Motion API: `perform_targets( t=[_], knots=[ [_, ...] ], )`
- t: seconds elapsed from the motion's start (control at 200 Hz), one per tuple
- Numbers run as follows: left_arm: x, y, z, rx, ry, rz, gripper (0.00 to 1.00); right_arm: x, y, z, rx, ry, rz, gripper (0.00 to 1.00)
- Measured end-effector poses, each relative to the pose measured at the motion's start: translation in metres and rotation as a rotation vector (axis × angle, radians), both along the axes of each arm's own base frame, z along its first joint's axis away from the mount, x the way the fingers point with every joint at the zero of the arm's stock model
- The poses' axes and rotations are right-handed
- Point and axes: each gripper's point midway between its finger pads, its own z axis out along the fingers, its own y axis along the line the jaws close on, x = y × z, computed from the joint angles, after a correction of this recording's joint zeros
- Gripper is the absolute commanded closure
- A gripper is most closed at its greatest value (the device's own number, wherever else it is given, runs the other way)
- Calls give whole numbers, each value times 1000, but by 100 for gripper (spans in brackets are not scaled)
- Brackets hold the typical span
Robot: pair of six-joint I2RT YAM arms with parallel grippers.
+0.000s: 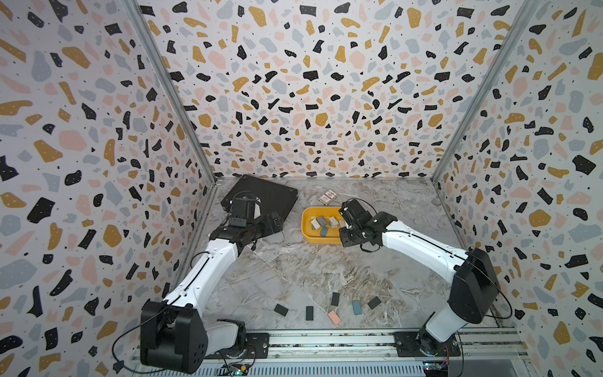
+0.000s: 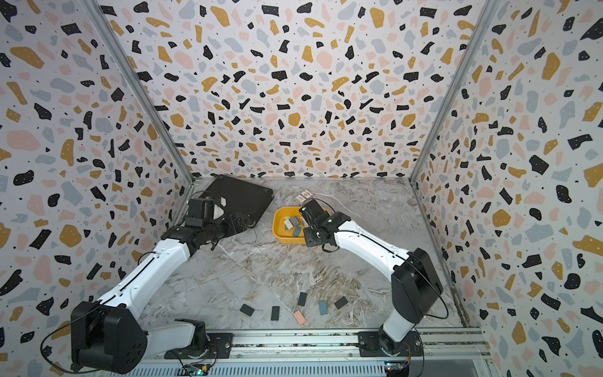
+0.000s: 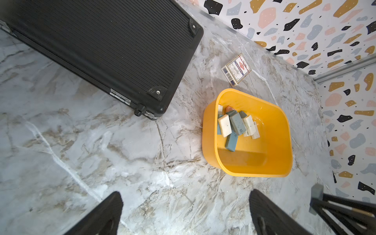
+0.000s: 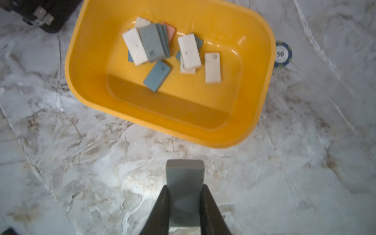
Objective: Put the eraser in the storage box
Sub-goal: Pick up the eraser from the center of the board, then place the eraser in the storage box.
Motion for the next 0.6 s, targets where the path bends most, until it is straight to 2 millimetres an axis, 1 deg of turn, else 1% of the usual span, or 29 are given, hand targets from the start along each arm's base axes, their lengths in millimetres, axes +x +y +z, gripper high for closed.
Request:
perform_targets(
  t=[0.125, 0.255, 0.36, 0.441, 0.601],
  knots=[
    [0, 1, -1, 4, 2, 2, 3, 33, 15, -6, -13, -1, 24, 83],
    [0, 2, -1, 10, 1, 5, 3, 60, 21, -23, -28, 18, 27, 83],
    [1, 3, -1, 16, 2, 9, 3, 76, 19, -39, -46, 39, 17, 83],
    [3, 3, -1, 19, 4, 11, 3, 85, 16, -50, -58, 53, 9, 83],
    [9, 2, 1, 20, 5, 12, 3, 100, 5, -62, -75, 70, -15, 83]
  ],
)
